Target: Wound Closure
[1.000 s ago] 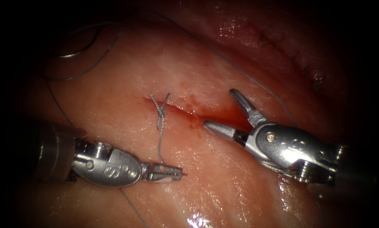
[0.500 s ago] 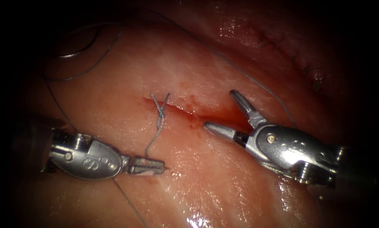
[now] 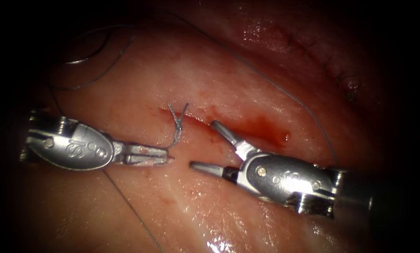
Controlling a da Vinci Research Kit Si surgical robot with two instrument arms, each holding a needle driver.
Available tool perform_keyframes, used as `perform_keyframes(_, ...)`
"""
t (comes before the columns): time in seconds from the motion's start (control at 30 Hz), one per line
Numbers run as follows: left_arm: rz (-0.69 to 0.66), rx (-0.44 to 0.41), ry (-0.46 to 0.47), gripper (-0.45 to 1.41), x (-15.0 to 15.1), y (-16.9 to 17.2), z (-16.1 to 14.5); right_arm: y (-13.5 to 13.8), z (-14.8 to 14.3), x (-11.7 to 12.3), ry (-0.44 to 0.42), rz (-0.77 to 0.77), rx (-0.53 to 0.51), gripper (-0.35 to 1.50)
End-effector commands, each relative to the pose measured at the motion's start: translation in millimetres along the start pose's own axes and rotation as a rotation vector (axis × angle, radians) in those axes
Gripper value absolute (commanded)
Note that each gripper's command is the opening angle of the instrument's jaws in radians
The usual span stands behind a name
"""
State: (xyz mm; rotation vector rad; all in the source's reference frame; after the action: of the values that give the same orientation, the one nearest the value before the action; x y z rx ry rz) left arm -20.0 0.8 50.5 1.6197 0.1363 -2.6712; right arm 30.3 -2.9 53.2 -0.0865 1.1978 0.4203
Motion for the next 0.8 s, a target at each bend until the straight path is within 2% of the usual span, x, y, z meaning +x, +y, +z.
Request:
perform_keyframes(0.03,-0.005,-0.002,0.003,-0.45,-0.3,0.5,0.5,-0.8,1.9,0.2,0.006,-0.015,0.014,1.23)
perform_keyframes(0.3,-0.017,0.007,0.020,-0.45,0.6,-0.2,-0.3,-1.0,4.5,1.2,-0.008,-0.058,-0.013,1.23)
perform_keyframes(0.53,-0.023,0.021,0.034,-0.45,1.3,-1.0,-0.6,-0.7,6.5,0.3,-0.047,-0.091,-0.012,1.21)
perform_keyframes(0.8,-0.022,0.021,0.033,-0.45,1.3,-0.7,-0.6,-0.6,9.4,0.5,-0.047,-0.093,-0.031,1.23)
